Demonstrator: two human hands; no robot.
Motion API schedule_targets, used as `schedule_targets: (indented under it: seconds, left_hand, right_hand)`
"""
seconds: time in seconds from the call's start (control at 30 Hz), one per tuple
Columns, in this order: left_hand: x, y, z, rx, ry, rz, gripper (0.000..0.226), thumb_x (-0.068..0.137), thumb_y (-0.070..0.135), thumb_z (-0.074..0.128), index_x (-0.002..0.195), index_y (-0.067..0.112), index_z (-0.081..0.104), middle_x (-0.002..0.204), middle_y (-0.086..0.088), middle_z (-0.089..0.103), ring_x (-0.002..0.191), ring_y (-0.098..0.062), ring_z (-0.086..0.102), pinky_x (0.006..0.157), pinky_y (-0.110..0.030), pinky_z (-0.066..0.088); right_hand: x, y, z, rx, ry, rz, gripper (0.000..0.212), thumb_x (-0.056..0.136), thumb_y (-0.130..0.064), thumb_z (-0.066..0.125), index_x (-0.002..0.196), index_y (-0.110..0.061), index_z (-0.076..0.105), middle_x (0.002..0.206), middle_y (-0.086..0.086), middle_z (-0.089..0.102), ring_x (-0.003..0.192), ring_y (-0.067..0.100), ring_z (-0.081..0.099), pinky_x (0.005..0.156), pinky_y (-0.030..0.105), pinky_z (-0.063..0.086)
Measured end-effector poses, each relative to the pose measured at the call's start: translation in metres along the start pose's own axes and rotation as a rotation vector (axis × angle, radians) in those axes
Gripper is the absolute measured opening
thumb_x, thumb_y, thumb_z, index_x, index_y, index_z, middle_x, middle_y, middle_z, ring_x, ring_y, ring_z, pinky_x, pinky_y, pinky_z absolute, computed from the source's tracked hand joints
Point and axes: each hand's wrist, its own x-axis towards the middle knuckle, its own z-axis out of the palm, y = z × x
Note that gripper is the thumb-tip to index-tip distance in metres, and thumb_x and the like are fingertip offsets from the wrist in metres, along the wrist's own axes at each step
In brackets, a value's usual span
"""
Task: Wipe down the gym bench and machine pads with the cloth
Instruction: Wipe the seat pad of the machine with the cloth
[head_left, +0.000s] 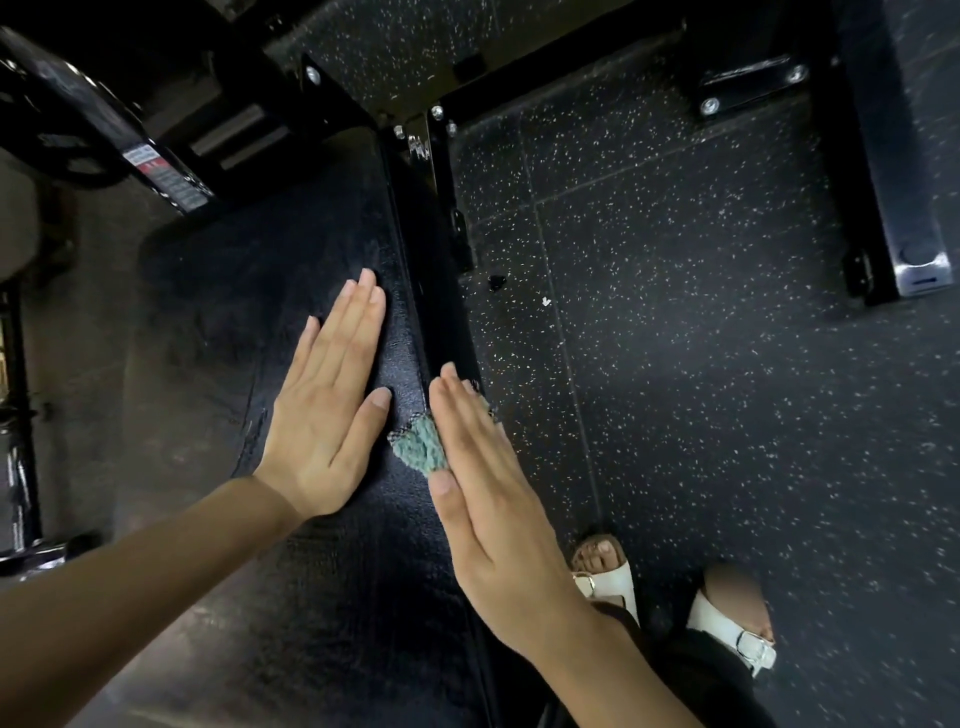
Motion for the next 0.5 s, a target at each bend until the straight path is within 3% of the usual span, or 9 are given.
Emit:
schedule_targets:
  seconds: [0.5]
  left_hand:
    - [0.001, -0.001, 0.001, -0.030, 0.003, -0.006, 0.064, 0.099, 0.028, 0.027, 0.156, 0.001, 0.013, 0.166, -0.008, 0.008, 0.154, -0.020, 0.005, 0.125, -0.042, 0.001]
  right_hand:
    - [0.078, 0.002, -0.006, 0.072, 0.083, 0.025, 0.051, 0.108, -0.030, 0.024, 0.157, -0.022, 0.011, 0.165, -0.012, 0.004, 0.150, -0.001, -0.003, 0.125, 0.038, 0.002]
